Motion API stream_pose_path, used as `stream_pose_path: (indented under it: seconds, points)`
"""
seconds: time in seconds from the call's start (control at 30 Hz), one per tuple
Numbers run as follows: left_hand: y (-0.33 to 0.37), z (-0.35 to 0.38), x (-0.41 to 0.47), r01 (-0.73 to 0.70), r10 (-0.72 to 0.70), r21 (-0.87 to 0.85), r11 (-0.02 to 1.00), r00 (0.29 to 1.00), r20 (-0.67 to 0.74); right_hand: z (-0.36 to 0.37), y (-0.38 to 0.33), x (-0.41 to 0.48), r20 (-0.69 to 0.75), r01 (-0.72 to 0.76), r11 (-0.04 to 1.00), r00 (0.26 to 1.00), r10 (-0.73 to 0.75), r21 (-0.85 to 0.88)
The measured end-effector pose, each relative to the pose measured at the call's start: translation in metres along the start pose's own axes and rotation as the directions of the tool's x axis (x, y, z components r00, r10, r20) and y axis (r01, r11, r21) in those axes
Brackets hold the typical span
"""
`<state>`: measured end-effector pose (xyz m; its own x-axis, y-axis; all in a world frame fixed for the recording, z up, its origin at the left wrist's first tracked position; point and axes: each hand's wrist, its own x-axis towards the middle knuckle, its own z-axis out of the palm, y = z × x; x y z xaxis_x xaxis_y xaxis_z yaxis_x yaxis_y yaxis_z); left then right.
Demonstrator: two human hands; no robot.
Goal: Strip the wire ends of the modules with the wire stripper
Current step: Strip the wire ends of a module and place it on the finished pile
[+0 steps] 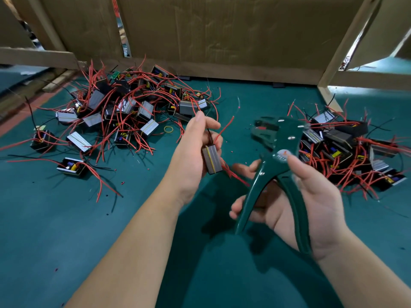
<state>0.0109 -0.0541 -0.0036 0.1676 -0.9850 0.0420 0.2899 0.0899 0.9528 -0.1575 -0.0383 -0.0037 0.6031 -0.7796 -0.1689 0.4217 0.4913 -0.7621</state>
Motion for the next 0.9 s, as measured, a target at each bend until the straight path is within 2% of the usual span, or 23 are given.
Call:
stream_pose_path:
  seconds: [0.13, 0.2, 0.27, 0.33, 0.43, 0.5, 0.57, 0.6, 0.67, 0.8, 0.9]
  points:
    - [0.002, 0.001, 0.002, 0.090, -0.099, -0.161, 0.983, 0.994, -0.048, 0.001, 0.011, 0.000, 0.123, -0.130, 0.990, 0.983, 0.136, -0.058]
    - [0.002, 0.000, 0.004, 0.064, -0.078, -0.133, 0.989, 0.992, -0.100, 0.001, 0.013, 0.001, 0.118, -0.134, 0.989, 0.983, 0.141, -0.064]
    - [0.001, -0.003, 0.006, 0.004, -0.006, -0.016, 1.000, 0.987, -0.161, 0.000, 0.011, 0.001, 0.088, -0.110, 0.992, 0.989, 0.115, -0.061]
    - [0.000, -0.009, 0.010, -0.036, 0.048, 0.057, 0.998, 0.975, -0.215, -0.002, 0.006, 0.001, 0.035, -0.026, 0.999, 0.999, 0.028, -0.047]
    - [0.003, -0.022, 0.014, -0.078, 0.156, 0.225, 0.971, 0.922, -0.355, -0.007, -0.003, 0.002, -0.124, 0.232, 0.972, 0.964, -0.235, -0.040]
    - [0.002, -0.036, 0.016, -0.066, 0.317, 0.514, 0.855, 0.852, -0.418, -0.012, -0.007, 0.002, -0.230, 0.367, 0.925, 0.896, -0.380, -0.097]
    - [0.000, -0.052, 0.018, 0.127, 0.388, 0.776, 0.618, 0.809, -0.441, -0.016, -0.007, 0.002, -0.305, 0.403, 0.899, 0.846, -0.438, -0.172]
    - [-0.001, -0.058, 0.019, 0.240, 0.359, 0.819, 0.520, 0.809, -0.465, -0.018, -0.005, 0.002, -0.329, 0.401, 0.891, 0.829, -0.452, -0.212]
    - [-0.002, -0.064, 0.019, 0.381, 0.250, 0.833, 0.400, 0.829, -0.500, -0.018, -0.001, 0.002, -0.360, 0.387, 0.869, 0.798, -0.483, -0.307]
    - [-0.009, -0.067, 0.021, 0.442, 0.103, 0.855, 0.270, 0.870, -0.482, -0.016, 0.005, 0.000, -0.338, 0.388, 0.808, 0.762, -0.551, -0.442]
    - [-0.012, -0.071, 0.025, 0.457, 0.094, 0.862, 0.219, 0.869, -0.485, -0.014, 0.004, -0.003, -0.268, 0.417, 0.817, 0.798, -0.539, -0.399]
